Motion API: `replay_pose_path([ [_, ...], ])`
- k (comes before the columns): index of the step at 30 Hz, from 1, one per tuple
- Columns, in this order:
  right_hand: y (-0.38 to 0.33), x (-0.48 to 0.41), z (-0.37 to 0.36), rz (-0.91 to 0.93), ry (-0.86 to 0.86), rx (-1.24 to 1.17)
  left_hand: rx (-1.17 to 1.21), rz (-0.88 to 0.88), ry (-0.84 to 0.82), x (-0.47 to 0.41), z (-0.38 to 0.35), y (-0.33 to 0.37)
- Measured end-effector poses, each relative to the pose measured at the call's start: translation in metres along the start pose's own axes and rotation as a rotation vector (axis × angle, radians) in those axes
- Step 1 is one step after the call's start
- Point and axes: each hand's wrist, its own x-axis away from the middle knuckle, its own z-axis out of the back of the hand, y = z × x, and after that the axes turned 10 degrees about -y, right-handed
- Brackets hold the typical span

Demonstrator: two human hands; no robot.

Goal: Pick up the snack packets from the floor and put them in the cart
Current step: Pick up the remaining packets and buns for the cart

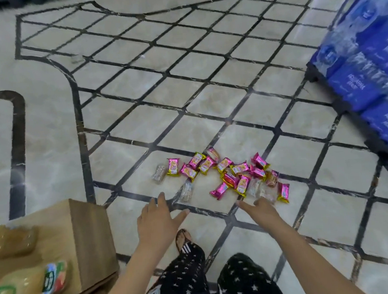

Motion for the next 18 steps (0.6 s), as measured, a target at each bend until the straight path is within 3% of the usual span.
replay_pose_path([
  [10,-0.028,-0.103,0.016,-0.226,0.021,-0.076,0.326,0.125,-0.281,-0.144,-0.010,0.004],
  [18,0.002,-0.311,0.002,-0.361,-0.006,-0.084,0.250,0.224,-0.314,-0.319,-0.117,-0.013],
])
